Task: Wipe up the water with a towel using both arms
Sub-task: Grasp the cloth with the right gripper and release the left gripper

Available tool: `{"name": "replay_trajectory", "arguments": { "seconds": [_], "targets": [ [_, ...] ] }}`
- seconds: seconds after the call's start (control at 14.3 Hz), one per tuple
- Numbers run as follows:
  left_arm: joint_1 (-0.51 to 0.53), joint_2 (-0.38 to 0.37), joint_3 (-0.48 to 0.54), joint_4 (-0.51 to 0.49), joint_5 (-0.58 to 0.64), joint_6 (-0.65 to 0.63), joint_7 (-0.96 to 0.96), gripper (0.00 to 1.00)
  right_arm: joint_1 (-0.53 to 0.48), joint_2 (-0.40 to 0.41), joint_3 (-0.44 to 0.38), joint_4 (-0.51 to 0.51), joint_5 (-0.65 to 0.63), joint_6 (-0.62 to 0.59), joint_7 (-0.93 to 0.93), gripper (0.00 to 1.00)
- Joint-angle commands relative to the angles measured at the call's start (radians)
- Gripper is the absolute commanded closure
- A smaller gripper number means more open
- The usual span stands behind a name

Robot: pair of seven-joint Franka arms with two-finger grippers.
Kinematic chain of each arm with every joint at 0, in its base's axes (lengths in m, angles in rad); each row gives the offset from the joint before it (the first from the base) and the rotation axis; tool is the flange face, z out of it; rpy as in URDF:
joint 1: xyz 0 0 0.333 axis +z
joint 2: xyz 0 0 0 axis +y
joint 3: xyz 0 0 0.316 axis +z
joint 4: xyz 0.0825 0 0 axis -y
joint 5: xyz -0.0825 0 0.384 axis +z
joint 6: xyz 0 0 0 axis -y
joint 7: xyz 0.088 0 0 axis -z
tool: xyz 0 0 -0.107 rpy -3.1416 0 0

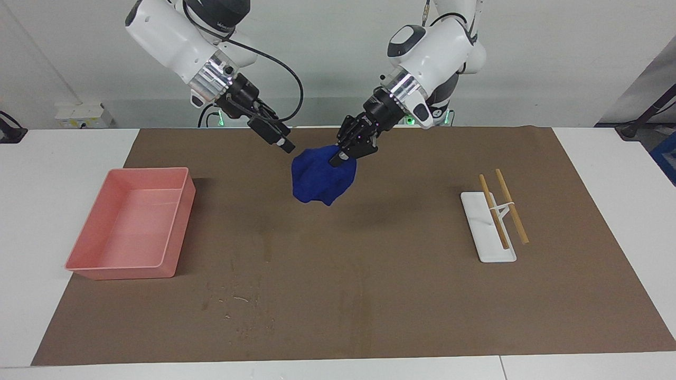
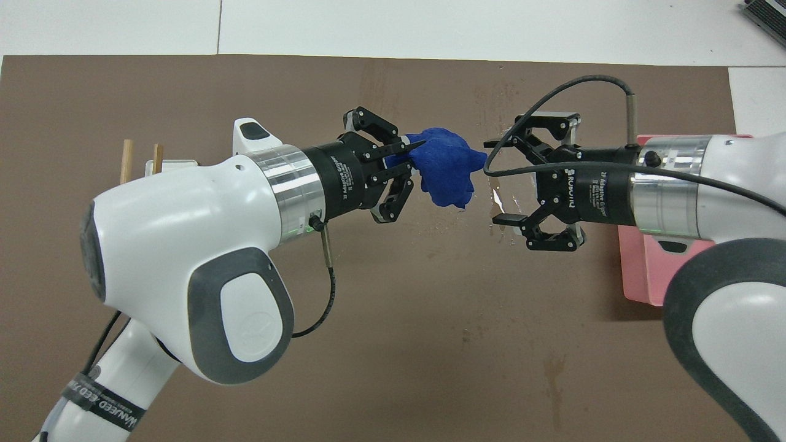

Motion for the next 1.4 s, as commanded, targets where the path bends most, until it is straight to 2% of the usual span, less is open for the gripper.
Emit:
{"name": "replay_trajectory", "arguments": {
  "seconds": [0.0,0.21,0.42,0.49,0.56,0.63,0.7,1.05,1.19,1.26,1.33],
  "targets": [
    [-0.058,-0.015,0.015,-0.008,-0.025,0.044,-0.044,1.0,0.002,-0.025,-0.003,-0.043,0.03,0.041,0.004,0.0],
    [-0.098,-0.023,0.014,-0.024,-0.025,0.047,-0.053,1.0,0.002,0.003,-0.003,-0.029,0.052,0.071,-0.007,0.0],
    [-0.15,-0.015,0.014,-0.025,-0.025,0.149,-0.059,1.0,0.018,0.004,-0.003,-0.038,0.054,0.081,-0.014,0.0],
    [-0.152,-0.013,0.014,-0.025,-0.025,0.162,-0.063,1.0,0.019,0.004,-0.003,-0.04,0.054,0.079,-0.026,0.12],
    [-0.152,-0.01,0.014,-0.022,-0.025,0.168,-0.063,1.0,0.018,0.004,-0.003,-0.04,0.054,0.075,-0.051,0.39],
    [-0.152,-0.01,0.014,-0.022,-0.026,0.173,-0.063,1.0,0.018,0.004,-0.003,-0.04,0.057,0.071,-0.072,0.77],
    [-0.152,-0.01,0.014,-0.022,-0.026,0.173,-0.063,1.0,0.018,0.004,-0.003,-0.04,0.057,0.068,-0.076,1.0],
    [-0.159,-0.012,0.014,-0.027,-0.025,0.173,-0.055,1.0,0.019,0.007,-0.003,-0.029,0.054,0.045,-0.143,1.0],
    [-0.17,-0.01,0.015,-0.025,-0.025,0.174,-0.052,1.0,0.015,0.007,-0.006,-0.018,0.024,-0.026,-0.248,1.0],
    [-0.168,-0.01,0.015,-0.022,-0.023,0.173,-0.047,1.0,0.01,0.007,-0.006,-0.014,-0.036,-0.071,-0.351,1.0],
    [-0.17,-0.009,0.017,-0.021,-0.019,0.173,-0.052,0.35,0.018,0.001,-0.006,-0.021,-0.111,-0.085,-0.44,1.0]
  ]
}}
